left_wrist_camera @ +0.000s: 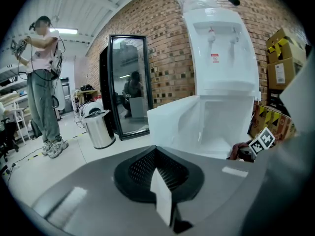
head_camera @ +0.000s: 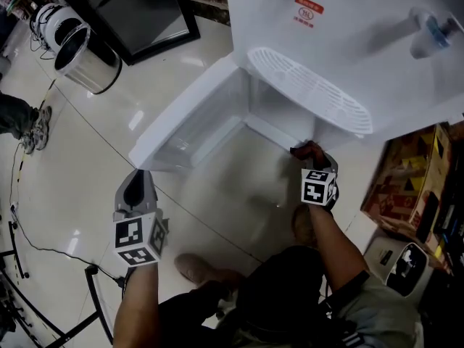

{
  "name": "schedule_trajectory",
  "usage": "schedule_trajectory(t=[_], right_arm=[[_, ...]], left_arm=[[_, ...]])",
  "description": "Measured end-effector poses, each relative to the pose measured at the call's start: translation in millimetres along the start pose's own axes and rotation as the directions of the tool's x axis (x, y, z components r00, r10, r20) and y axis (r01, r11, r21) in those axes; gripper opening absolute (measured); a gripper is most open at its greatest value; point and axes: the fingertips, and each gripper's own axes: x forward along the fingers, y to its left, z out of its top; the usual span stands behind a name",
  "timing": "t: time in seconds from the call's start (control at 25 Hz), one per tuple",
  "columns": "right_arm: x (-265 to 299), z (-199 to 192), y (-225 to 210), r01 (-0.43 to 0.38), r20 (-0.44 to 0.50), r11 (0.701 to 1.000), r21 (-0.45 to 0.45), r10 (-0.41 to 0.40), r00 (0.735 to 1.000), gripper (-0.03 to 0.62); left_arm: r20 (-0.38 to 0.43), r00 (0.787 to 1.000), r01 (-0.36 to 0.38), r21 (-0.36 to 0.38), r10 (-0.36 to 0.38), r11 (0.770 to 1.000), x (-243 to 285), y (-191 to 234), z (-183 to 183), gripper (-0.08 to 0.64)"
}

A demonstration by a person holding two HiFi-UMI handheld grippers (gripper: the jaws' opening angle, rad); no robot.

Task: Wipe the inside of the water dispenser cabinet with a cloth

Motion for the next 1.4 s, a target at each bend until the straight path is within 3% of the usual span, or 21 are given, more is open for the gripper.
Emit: schedule_trajectory(t=[0.12,0.2,0.28,0.36,0.48,0.6,0.68,0.8,0.92,1.08,1.28,1.4], right_arm=[[20,-25,12,-0.032,-0.082,0.999,-0.039,0.028,0.996,0.094],[16,-22,21,-0.054,-0.055,0.998,-0.045,0.052,0.997,0.094],[2,15,37,-0.092,0.072,0.995,-0.047,0.095,0.993,0.094],[-11,69,60,-0.14,0.219,0.988,-0.064,0.151,0.964,0.094],[2,133,97,-0.19,0.312,0.976,-0.106,0.214,0.926,0.094],[36,158,132,-0.214,0.273,0.961,-0.174,0.256,0.927,0.094],[56,154,146,-0.214,0.198,0.956,-0.201,0.253,0.947,0.095],[83,125,139,-0.151,0.052,0.957,-0.247,0.169,0.984,0.094],[89,113,114,-0.065,0.004,0.947,-0.314,0.069,0.998,0.093],[80,94,70,0.011,-0.066,0.967,-0.253,-0.028,0.997,0.092],[59,62,64,-0.004,-0.096,0.947,-0.321,-0.029,0.995,0.086],[50,51,52,0.011,-0.111,0.964,-0.266,-0.043,0.993,0.086]], left_arm=[[-0.004,1.0,-0.003,0.004,0.003,1.0,0,0,-1,-0.031],[-0.013,1.0,-0.005,0.003,0.005,1.0,-2,0,-2,-0.031],[-0.013,1.0,-0.002,-0.006,0.002,1.0,-2,0,0,-0.031],[-0.001,1.0,0.002,-0.007,-0.002,1.0,-2,1,1,-0.031],[0.001,1.0,0.003,-0.022,-0.003,1.0,-1,2,-2,-0.031],[-0.007,1.0,0.006,-0.032,-0.006,0.999,-2,0,-3,-0.031],[-0.02,1.0,0.01,-0.045,-0.011,0.999,-3,-1,-3,-0.031],[-0.01,1.0,0.006,-0.047,-0.007,0.999,-4,1,-2,-0.031],[0.0,1.0,0.008,-0.042,-0.008,0.999,-2,1,-1,-0.031],[0.005,1.0,0.004,-0.045,-0.004,0.999,-1,3,-3,-0.031],[0.005,1.0,0.005,-0.04,-0.005,0.999,-1,3,-3,-0.031],[0.007,1.0,0.011,-0.033,-0.011,0.999,-1,2,-3,-0.031]])
